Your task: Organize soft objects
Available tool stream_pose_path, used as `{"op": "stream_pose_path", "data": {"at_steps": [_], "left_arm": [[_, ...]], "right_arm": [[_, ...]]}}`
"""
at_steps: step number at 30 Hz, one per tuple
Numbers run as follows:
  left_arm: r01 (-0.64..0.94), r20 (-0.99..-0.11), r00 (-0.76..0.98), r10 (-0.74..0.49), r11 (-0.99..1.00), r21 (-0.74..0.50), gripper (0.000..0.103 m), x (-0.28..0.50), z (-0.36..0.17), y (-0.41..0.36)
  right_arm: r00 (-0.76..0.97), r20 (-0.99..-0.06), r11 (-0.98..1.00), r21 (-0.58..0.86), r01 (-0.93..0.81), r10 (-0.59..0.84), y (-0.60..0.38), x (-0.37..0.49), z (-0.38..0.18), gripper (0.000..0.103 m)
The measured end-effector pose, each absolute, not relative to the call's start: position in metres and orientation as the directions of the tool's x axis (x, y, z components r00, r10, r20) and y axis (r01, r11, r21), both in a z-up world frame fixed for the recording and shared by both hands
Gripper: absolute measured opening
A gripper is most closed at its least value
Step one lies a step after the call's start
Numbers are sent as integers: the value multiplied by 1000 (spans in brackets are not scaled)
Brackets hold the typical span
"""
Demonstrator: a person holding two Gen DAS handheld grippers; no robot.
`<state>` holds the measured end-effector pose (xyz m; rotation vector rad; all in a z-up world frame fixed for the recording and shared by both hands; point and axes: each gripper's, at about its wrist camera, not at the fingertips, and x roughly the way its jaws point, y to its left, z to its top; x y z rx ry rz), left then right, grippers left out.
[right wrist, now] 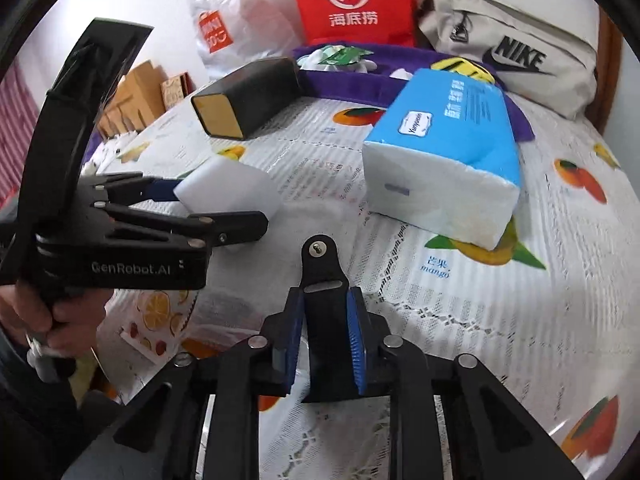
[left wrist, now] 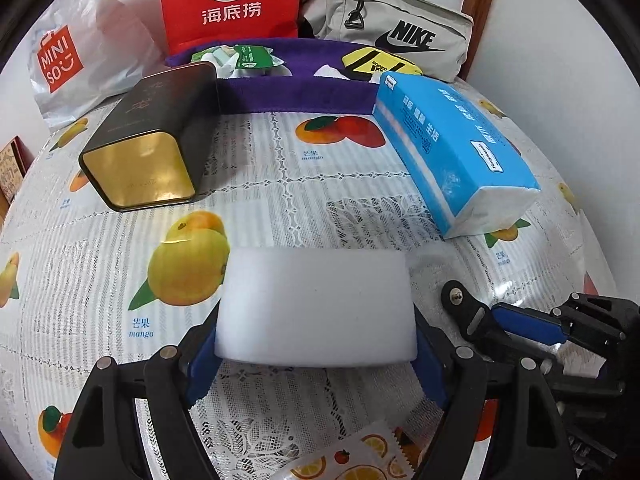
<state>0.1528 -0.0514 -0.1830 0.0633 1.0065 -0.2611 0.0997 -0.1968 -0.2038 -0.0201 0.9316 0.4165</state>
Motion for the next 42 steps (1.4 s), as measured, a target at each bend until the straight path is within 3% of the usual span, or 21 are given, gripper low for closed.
{"op": "stream_pose_path", "data": {"at_steps": [5, 10, 15, 26, 29, 34, 36, 42], "left_arm": [[246, -841, 506, -189, 967, -69, 80, 153, -183, -51], [248, -841, 505, -193, 966, -73, 80, 152, -182, -49], [245, -842, 502, -199, 966, -82, 80, 153, -181, -47], [250, -841, 502, -203, 965, -84, 80, 153, -181, -46], [249, -840, 502, -205, 965, -87, 80, 153, -181, -46], [249, -839, 503, -206, 965, -87, 80, 153, -181, -46], [252, -840, 505, -200, 965, -78, 80, 153, -182, -48], [253, -839, 506, -202, 964, -79, 80, 152, -182, -49]], "right_arm": [[549, -773, 937, 169, -307, 319, -214, 99, -195, 6], [520, -805, 948, 160, -275, 287, -223, 101, -202, 8], [508, -792, 934, 217, -284, 339, -223, 93, -201, 24], [507, -788, 923, 197, -331, 349, -207, 83, -193, 25], [499, -792, 919, 189, -347, 352, -198, 83, -197, 34], [515, -803, 922, 103, -374, 299, -182, 80, -204, 32], [538, -802, 928, 54, -368, 260, -181, 80, -205, 21], [550, -808, 957, 55, -284, 210, -206, 88, -202, 21]]}}
